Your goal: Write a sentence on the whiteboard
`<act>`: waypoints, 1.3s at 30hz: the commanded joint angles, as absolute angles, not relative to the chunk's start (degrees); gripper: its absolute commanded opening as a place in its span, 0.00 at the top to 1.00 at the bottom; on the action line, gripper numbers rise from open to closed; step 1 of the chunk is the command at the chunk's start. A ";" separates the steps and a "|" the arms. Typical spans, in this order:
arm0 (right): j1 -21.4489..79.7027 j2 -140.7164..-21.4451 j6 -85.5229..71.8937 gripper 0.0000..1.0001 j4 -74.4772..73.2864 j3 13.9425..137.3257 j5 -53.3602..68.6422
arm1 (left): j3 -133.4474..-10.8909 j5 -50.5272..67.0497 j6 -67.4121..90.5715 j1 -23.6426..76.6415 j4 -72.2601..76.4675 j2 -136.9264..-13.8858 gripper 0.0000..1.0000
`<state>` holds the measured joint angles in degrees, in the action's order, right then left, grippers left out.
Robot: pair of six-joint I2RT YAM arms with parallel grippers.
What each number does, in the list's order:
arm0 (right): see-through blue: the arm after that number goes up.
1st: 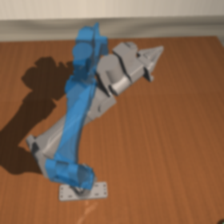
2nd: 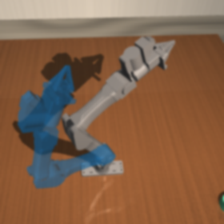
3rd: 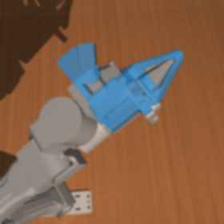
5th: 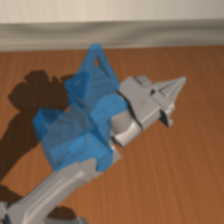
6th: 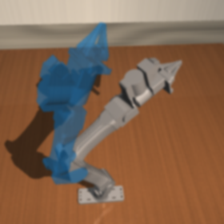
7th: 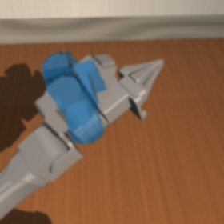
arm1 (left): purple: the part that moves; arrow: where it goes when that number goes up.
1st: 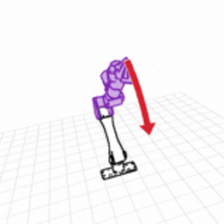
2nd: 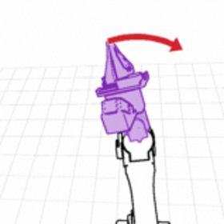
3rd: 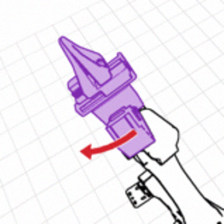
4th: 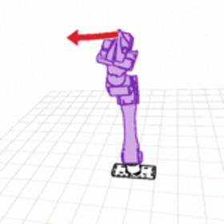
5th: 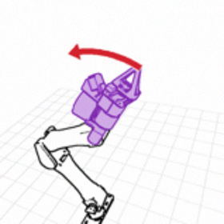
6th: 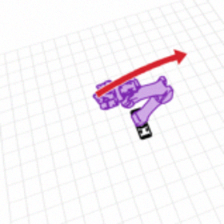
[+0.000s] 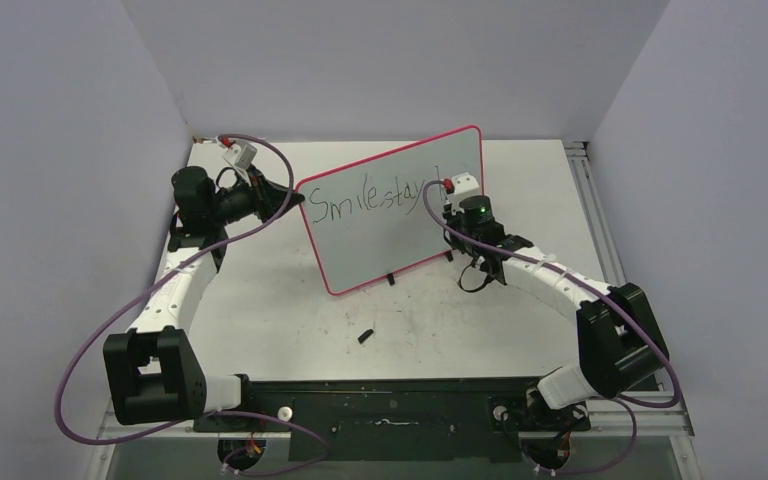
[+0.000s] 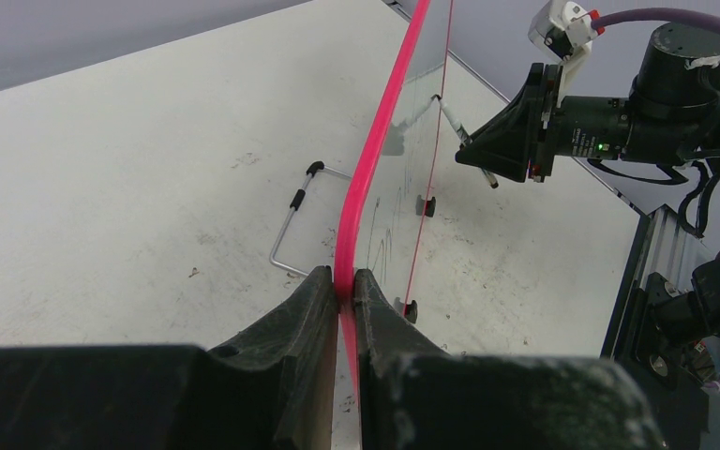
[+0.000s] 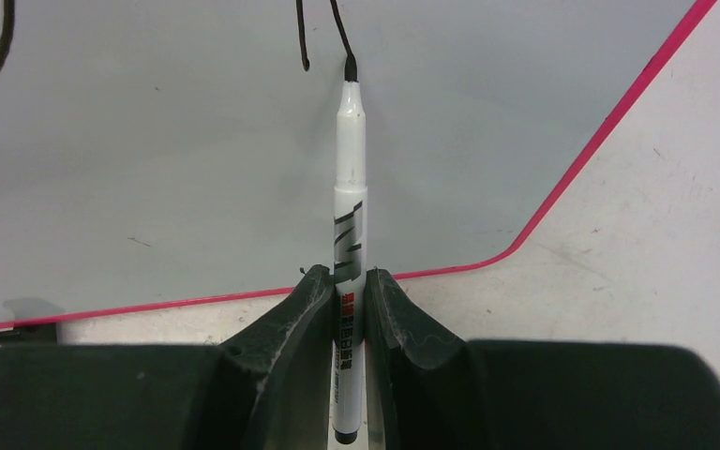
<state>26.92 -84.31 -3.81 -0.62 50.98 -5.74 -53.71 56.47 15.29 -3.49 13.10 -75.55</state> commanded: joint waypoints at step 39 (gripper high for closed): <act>24.69 -85.01 -2.76 0.95 0.18 55.53 -5.04 | -53.77 57.44 14.77 -4.04 15.21 -73.83 1.00</act>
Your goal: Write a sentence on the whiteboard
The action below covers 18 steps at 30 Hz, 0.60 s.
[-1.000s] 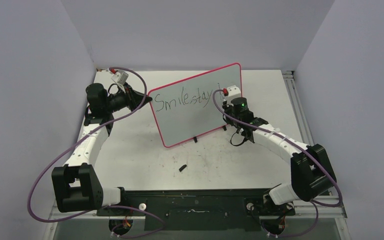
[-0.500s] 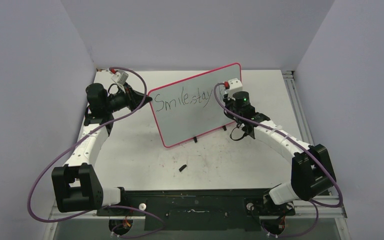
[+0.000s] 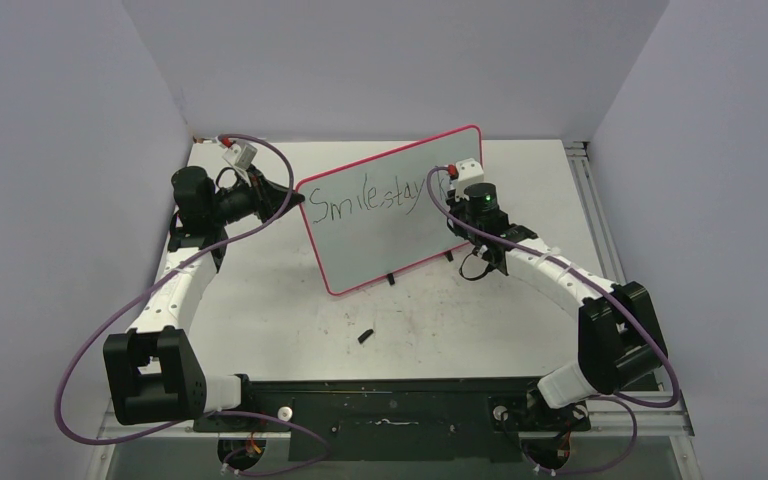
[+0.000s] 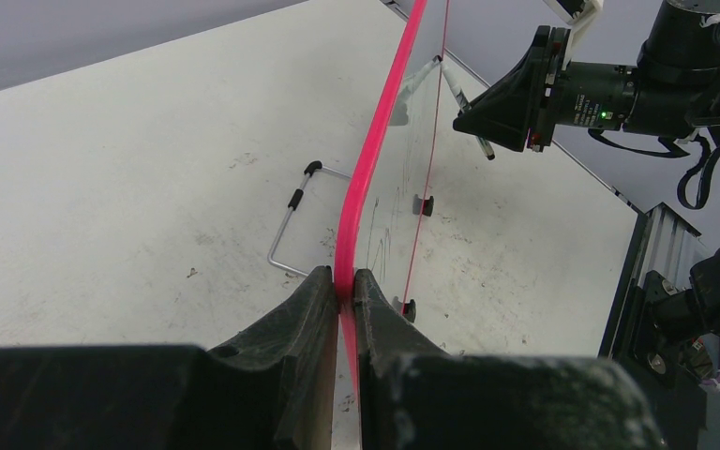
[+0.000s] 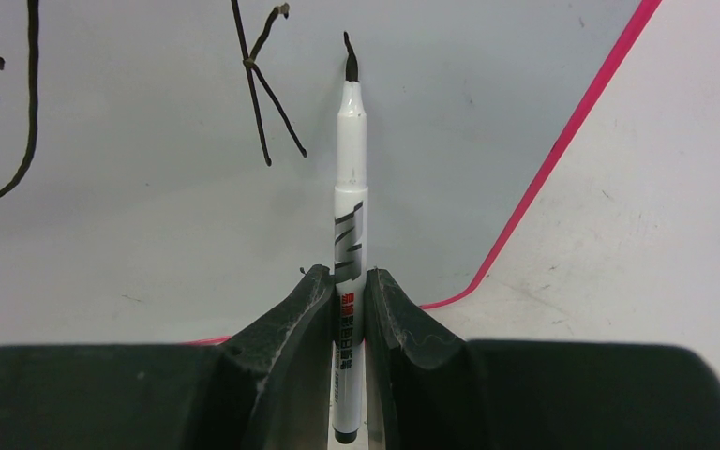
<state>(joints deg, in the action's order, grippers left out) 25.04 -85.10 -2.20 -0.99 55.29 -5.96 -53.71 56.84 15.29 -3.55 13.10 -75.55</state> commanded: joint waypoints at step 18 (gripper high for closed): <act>24.71 -81.49 -3.04 0.95 -1.08 54.54 -6.45 | -53.74 57.48 14.77 -4.13 15.29 -73.75 1.00</act>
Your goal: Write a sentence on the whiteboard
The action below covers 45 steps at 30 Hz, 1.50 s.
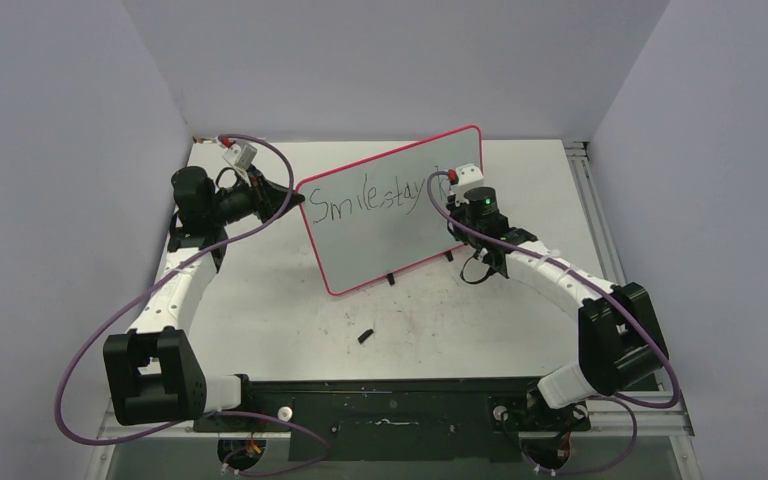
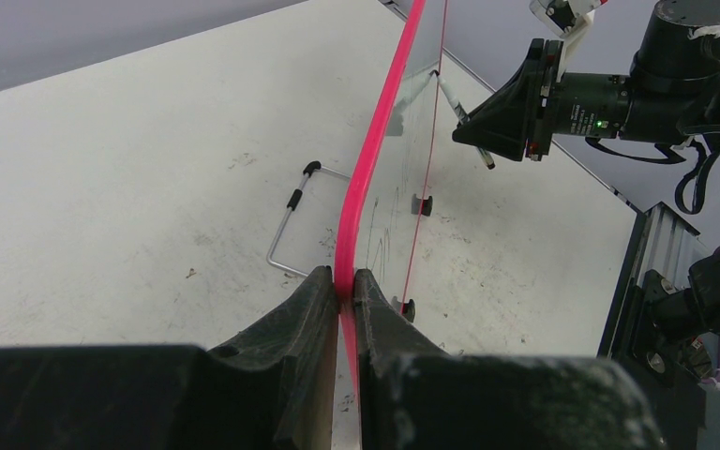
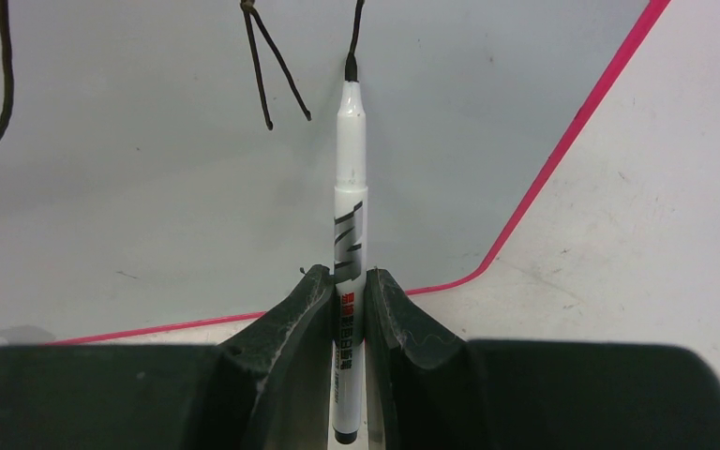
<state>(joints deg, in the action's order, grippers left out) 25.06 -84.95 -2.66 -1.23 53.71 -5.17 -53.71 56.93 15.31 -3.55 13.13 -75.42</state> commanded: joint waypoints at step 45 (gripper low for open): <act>23.33 -81.56 -1.32 0.95 -1.58 57.04 -8.62 | -53.71 57.57 14.94 -4.31 15.47 -73.81 1.00</act>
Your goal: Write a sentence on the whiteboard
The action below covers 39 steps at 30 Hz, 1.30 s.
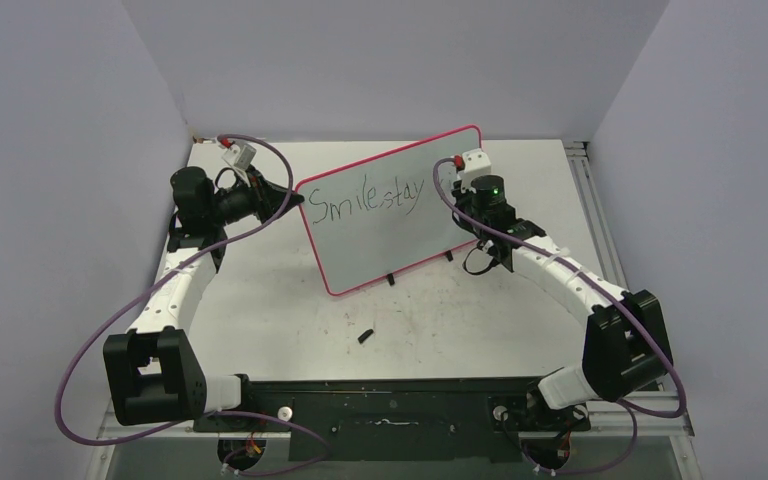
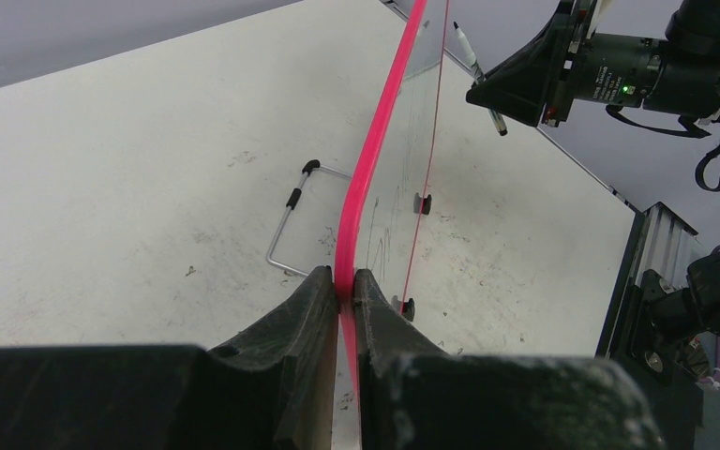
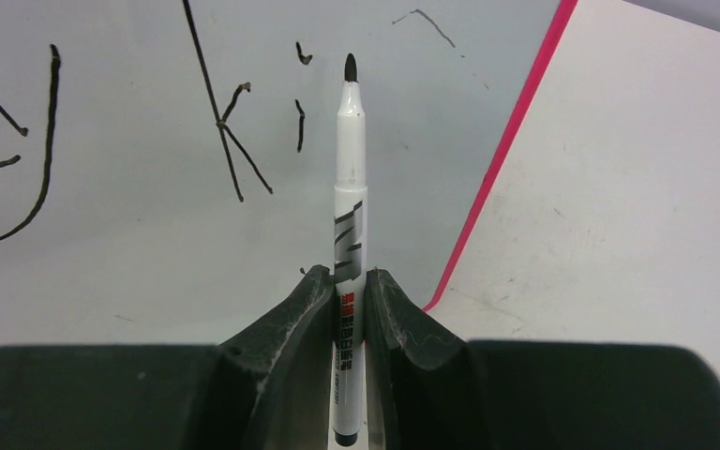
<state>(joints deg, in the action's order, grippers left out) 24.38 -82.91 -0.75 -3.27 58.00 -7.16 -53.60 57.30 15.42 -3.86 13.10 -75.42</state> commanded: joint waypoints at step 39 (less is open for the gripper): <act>22.76 -85.05 -2.20 0.95 -2.99 54.96 -3.43 | -53.69 57.52 15.03 -4.48 15.58 -73.54 1.00</act>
<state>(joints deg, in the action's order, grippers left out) 22.92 -86.15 -1.10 -3.57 56.66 -4.19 -53.39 57.28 15.46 -3.92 13.13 -75.33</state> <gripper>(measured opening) 0.155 0.085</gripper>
